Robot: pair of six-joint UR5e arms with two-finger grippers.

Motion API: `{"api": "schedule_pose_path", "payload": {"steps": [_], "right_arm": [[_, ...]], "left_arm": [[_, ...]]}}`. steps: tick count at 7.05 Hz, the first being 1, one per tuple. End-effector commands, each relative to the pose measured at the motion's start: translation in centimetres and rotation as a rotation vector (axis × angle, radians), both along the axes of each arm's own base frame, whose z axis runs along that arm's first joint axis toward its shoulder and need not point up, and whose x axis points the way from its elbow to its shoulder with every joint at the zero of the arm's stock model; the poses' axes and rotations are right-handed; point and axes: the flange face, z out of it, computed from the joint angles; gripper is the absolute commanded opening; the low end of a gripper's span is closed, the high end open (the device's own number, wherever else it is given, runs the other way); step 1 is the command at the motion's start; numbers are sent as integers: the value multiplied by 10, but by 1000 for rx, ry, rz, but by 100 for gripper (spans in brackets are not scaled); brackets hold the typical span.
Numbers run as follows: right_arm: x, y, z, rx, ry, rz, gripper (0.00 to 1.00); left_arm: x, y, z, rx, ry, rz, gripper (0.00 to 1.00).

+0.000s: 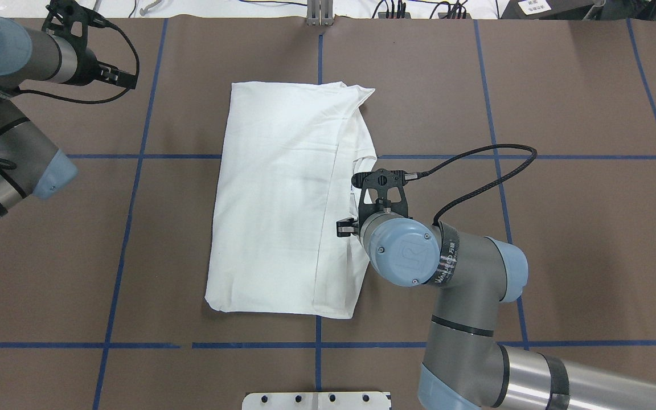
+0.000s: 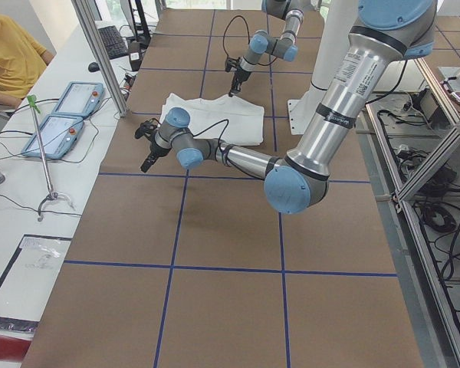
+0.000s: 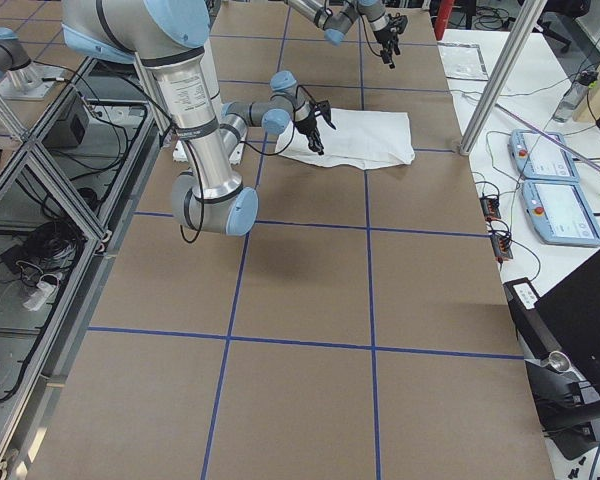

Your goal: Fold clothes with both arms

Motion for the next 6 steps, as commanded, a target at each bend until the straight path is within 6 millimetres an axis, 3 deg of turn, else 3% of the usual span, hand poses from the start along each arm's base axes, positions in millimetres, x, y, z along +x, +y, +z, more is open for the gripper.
{"api": "schedule_pose_path", "payload": {"steps": [1, 2, 3, 4, 6], "right_arm": [[-2, -9, -40, -52, -32, -43, 100], [-16, -10, -59, -89, -46, -93, 100], [-39, -39, -80, -125, 11, -72, 100], [-58, -85, -94, -162, 53, -12, 100], [-73, -159, -96, -249, 111, 79, 100]], "left_arm": [[0, 0, 0, 1, 0, 0, 100], [0, 0, 0, 0, 0, 0, 100], [0, 1, -3, 5, 3, 0, 100], [-1, 1, -6, 8, 6, 0, 100], [4, 6, -6, -14, 38, 52, 100]]}}
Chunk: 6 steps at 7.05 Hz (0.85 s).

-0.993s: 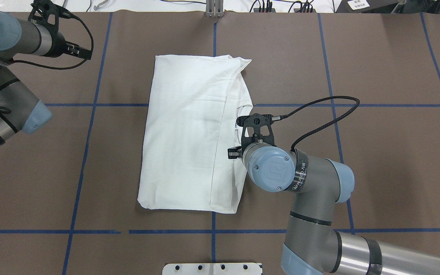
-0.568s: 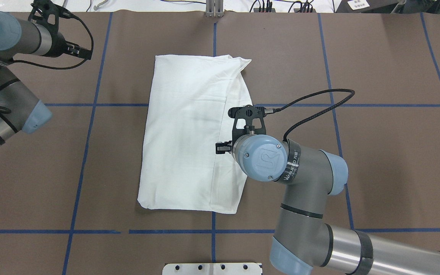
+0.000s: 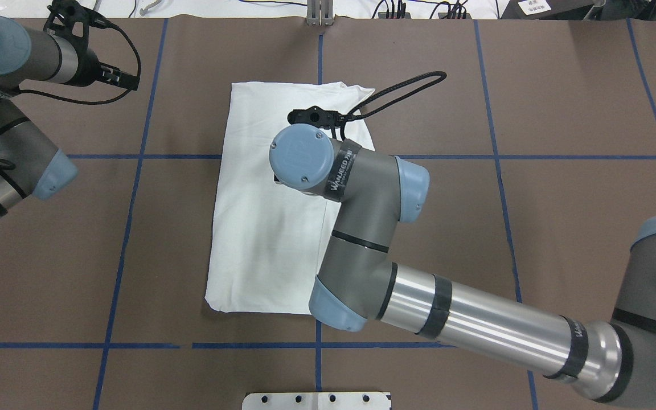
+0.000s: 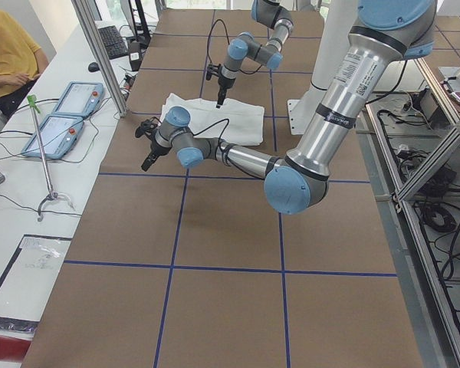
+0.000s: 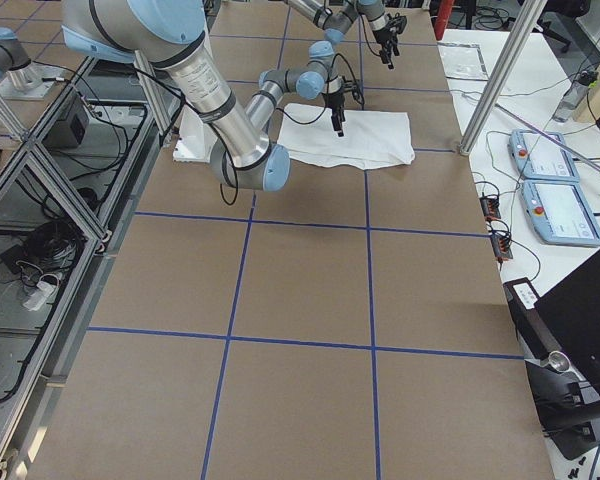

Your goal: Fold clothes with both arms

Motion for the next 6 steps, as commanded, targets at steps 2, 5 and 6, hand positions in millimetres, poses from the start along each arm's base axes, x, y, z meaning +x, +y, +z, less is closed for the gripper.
{"api": "schedule_pose_path", "payload": {"steps": [2, 5, 6], "right_arm": [[-16, -73, 28, -82, 133, 62, 100], [-21, -73, 53, -84, 180, 39, 100], [-21, -72, 57, -87, 187, 38, 100]], "left_arm": [[2, 2, -1, -9, 14, 23, 100], [2, 2, 0, -8, 13, 24, 100], [2, 2, 0, -8, 13, 24, 100]]}}
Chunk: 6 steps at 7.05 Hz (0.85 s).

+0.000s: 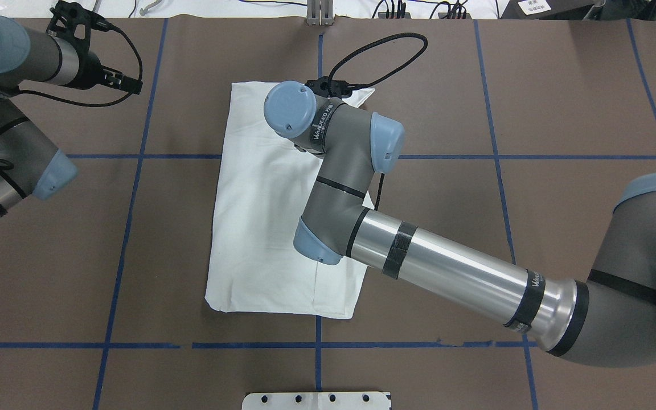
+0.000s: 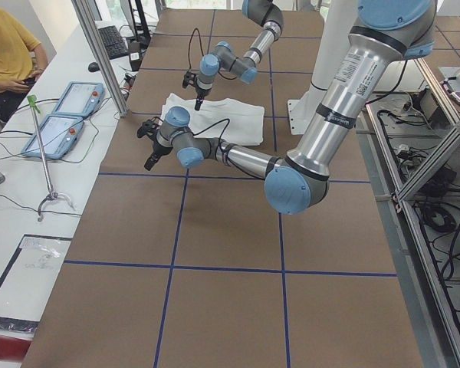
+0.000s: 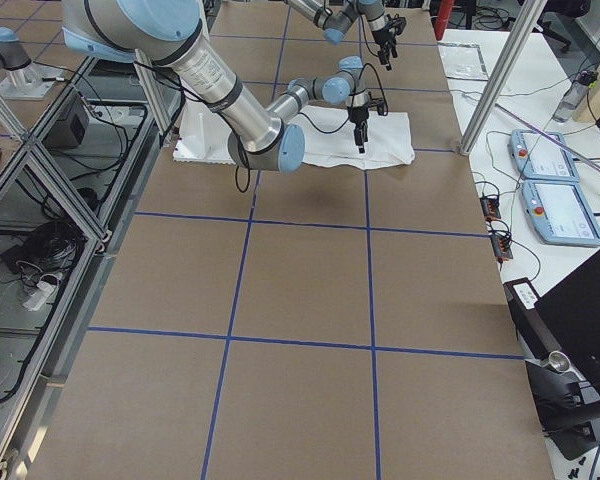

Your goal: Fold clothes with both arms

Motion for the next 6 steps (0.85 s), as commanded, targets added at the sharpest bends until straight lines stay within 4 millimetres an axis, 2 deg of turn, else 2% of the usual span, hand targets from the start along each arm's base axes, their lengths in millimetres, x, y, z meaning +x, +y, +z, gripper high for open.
{"api": "schedule_pose_path", "payload": {"steps": [1, 3, 6], "right_arm": [[0, 0, 10, 1, 19, -8, 100], [1, 0, 24, -2, 39, -12, 100], [7, -1, 31, 18, 109, -79, 100]], "left_arm": [[0, 0, 0, 0, 0, 0, 100], [0, 0, -1, -1, 1, -1, 100], [0, 0, -2, 2, 2, -1, 100]]}}
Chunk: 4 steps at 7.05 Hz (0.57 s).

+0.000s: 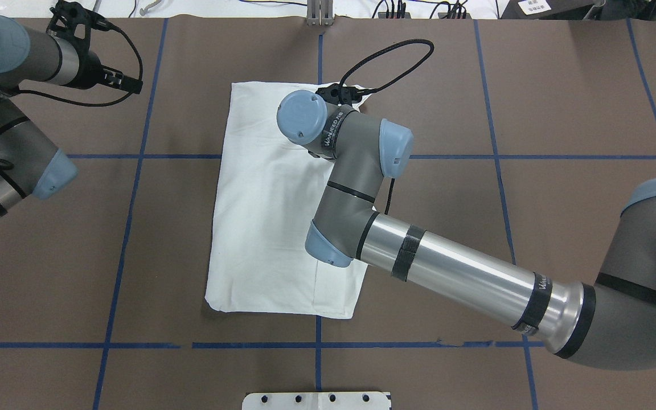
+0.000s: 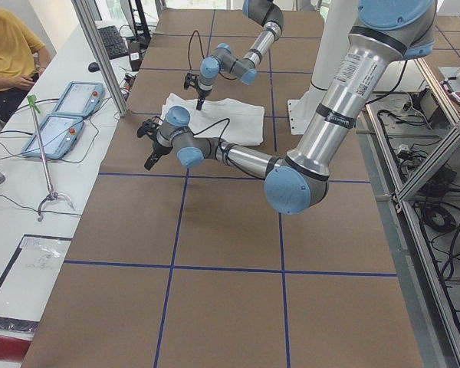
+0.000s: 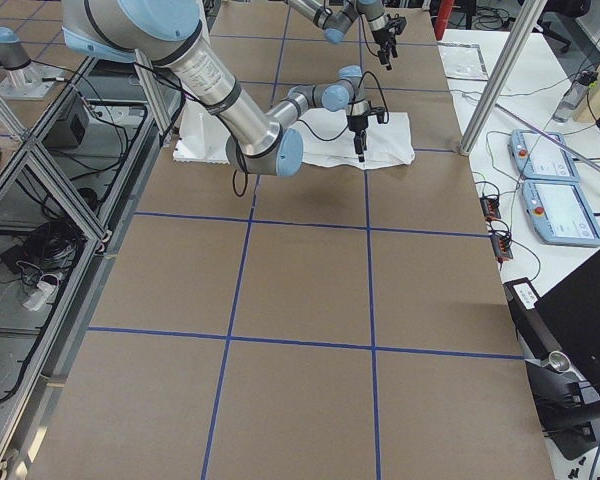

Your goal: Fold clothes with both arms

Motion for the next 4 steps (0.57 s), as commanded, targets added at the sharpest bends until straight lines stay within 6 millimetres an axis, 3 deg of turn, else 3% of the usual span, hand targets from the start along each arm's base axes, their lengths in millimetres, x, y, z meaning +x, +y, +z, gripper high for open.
{"api": "schedule_pose_path", "payload": {"steps": [1, 2, 4], "right_arm": [[11, -4, 10, 6, 101, -70, 100], [26, -8, 16, 1, 167, -135, 100], [71, -8, 65, 25, 237, -204, 100]], "left_arm": [[-1, 1, -1, 3, 2, 0, 100], [0, 1, -1, 1, 1, 0, 100], [-3, 5, 3, -1, 0, 0, 100]]}}
